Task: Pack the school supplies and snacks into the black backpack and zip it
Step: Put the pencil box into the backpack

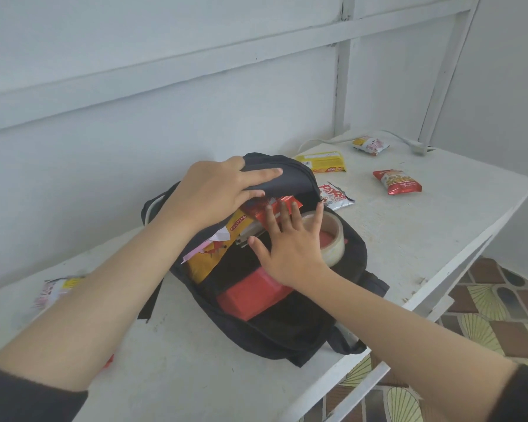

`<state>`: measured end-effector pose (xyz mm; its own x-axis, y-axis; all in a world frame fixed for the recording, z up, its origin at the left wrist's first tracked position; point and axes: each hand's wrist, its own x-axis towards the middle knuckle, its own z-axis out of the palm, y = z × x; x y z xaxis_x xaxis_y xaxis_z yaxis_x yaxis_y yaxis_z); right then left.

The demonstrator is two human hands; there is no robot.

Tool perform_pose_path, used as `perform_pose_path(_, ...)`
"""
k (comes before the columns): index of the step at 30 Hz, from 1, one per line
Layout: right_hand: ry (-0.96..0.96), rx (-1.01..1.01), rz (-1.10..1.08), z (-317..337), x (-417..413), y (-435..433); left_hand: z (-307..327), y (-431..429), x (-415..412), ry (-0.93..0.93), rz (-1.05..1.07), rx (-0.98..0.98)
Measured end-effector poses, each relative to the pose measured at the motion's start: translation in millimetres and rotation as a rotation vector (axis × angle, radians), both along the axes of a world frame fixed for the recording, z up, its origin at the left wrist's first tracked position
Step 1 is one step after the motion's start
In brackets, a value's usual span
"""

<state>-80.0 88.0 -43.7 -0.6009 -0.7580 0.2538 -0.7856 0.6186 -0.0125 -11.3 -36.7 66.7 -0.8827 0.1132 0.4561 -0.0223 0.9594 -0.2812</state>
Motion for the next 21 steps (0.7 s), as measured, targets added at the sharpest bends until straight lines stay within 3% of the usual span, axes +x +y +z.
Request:
perform_pose_path(16, 0.006, 0.095, 0.029, -3, 3, -8, -7, -6, -2, 0.016, 0.006, 0.026)
perform_pose_path(21, -0.033, 0.039, 0.037, -1, 2, 1, -8, -1, 0, -0.018, 0.086, 0.063)
